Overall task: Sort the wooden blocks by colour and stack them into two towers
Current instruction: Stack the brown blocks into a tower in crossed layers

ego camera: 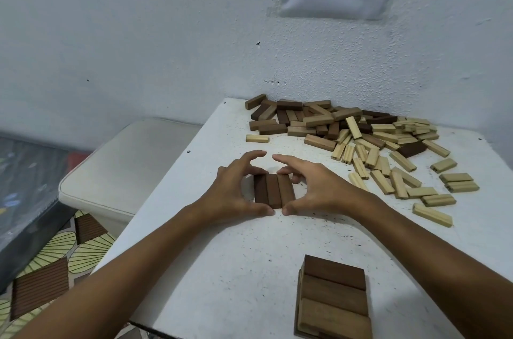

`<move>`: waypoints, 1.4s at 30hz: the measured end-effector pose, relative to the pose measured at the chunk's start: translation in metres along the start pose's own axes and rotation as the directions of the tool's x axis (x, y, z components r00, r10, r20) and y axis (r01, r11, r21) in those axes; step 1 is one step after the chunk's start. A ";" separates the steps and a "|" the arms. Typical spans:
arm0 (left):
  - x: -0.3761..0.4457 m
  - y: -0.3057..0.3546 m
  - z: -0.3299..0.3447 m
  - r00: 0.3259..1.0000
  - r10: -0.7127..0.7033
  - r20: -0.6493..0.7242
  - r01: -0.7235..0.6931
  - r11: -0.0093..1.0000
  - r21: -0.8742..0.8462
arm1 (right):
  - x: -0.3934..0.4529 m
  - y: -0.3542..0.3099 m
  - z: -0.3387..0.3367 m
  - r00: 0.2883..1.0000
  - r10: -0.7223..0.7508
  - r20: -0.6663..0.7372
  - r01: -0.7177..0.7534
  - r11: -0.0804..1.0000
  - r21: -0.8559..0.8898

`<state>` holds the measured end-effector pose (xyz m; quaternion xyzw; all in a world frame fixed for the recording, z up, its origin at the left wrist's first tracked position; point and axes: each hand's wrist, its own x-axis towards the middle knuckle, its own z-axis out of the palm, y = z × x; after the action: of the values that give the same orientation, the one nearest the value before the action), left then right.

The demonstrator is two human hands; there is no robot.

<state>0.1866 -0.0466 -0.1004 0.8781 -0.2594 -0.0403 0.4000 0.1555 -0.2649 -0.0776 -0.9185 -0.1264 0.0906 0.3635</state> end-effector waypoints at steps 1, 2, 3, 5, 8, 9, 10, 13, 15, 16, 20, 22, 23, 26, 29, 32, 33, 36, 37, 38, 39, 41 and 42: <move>0.000 0.000 0.000 1.000 -0.004 0.002 0.004 1.000 -0.002 | 0.000 0.000 0.000 1.000 -0.005 -0.002 0.005 1.000 0.007; 0.000 0.000 0.000 1.000 -0.008 0.004 0.008 1.000 -0.003 | 0.001 0.000 0.000 1.000 -0.009 -0.003 0.009 1.000 0.013; 0.001 0.000 0.001 1.000 -0.014 0.004 0.014 1.000 -0.004 | 0.001 0.001 0.001 1.000 -0.013 -0.006 0.013 1.000 0.017; 0.002 -0.001 0.002 1.000 -0.020 0.002 0.020 1.000 -0.018 | 0.002 0.001 0.002 1.000 -0.020 -0.014 0.021 1.000 0.016; 0.005 -0.001 0.002 1.000 -0.019 0.009 0.019 0.999 -0.039 | 0.003 0.001 0.004 0.999 -0.034 -0.024 0.034 0.999 0.012; 0.006 0.000 0.002 1.000 -0.013 0.015 0.014 0.999 -0.042 | 0.002 0.000 0.004 0.999 -0.041 -0.028 0.041 0.999 0.005; 0.007 0.002 0.001 1.000 -0.009 0.022 0.010 0.999 -0.048 | 0.001 -0.001 0.003 0.999 -0.042 -0.034 0.042 0.999 -0.005; 0.009 0.013 -0.005 0.999 0.018 0.038 -0.015 0.998 -0.068 | -0.005 -0.007 -0.004 0.996 -0.053 -0.066 0.053 0.999 -0.005; 0.009 0.024 -0.010 0.997 0.054 0.055 -0.051 0.996 -0.068 | -0.013 -0.012 -0.012 0.993 -0.071 -0.097 0.070 0.997 -0.013; 0.009 0.030 -0.013 0.996 0.069 0.058 -0.065 0.995 -0.072 | -0.017 -0.015 -0.016 0.990 -0.082 -0.112 0.080 0.997 -0.022; -0.001 0.058 -0.021 0.991 0.124 0.056 -0.119 0.989 -0.085 | -0.044 -0.031 -0.029 0.977 -0.113 -0.180 0.101 0.992 -0.071; -0.010 0.071 -0.022 0.986 0.154 0.062 -0.149 0.986 -0.080 | -0.060 -0.038 -0.032 0.973 -0.115 -0.199 0.100 0.991 -0.085; -0.014 0.077 -0.022 0.984 0.165 0.068 -0.160 0.984 -0.081 | -0.069 -0.042 -0.032 0.972 -0.109 -0.206 0.094 0.992 -0.081; -0.031 0.090 -0.018 0.981 0.169 0.093 -0.160 0.982 -0.098 | -0.095 -0.049 -0.030 0.973 -0.084 -0.216 0.071 0.995 -0.067; -0.049 0.100 -0.010 0.977 0.169 0.128 -0.156 0.983 -0.101 | -0.121 -0.052 -0.023 0.977 -0.049 -0.206 0.033 0.996 -0.078; -0.064 0.106 0.000 0.973 0.166 0.160 -0.151 0.983 -0.102 | -0.141 -0.053 -0.015 0.982 -0.019 -0.188 0.002 0.996 -0.092; -0.069 0.107 0.003 0.971 0.168 0.169 -0.152 0.983 -0.105 | -0.147 -0.054 -0.012 0.982 -0.015 -0.187 -0.001 0.996 -0.085; -0.080 0.109 0.008 0.967 0.169 0.191 -0.151 0.983 -0.106 | -0.159 -0.053 -0.004 0.981 0.000 -0.193 -0.011 0.998 -0.055; -0.082 0.110 0.009 0.966 0.171 0.194 -0.152 0.983 -0.106 | -0.162 -0.053 -0.003 0.981 0.004 -0.196 -0.013 0.999 -0.047; -0.085 0.111 0.010 0.965 0.172 0.197 -0.153 0.982 -0.107 | -0.165 -0.052 -0.001 0.980 0.007 -0.199 -0.015 0.999 -0.041; -0.087 0.112 0.010 0.964 0.174 0.199 -0.155 0.982 -0.107 | -0.168 -0.052 0.001 0.979 0.007 -0.203 -0.014 0.999 -0.036; -0.090 0.114 0.011 0.965 0.170 0.201 -0.151 0.983 -0.106 | -0.171 -0.052 0.003 0.978 0.005 -0.211 -0.011 1.000 -0.025; -0.091 0.114 0.011 0.965 0.167 0.201 -0.148 0.983 -0.105 | -0.172 -0.052 0.004 0.977 0.005 -0.212 -0.009 1.000 -0.022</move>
<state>0.0564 -0.0721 -0.0379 0.8268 -0.3671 -0.1120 0.4113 -0.0177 -0.2773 -0.0320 -0.9274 -0.0847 -0.0081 0.3642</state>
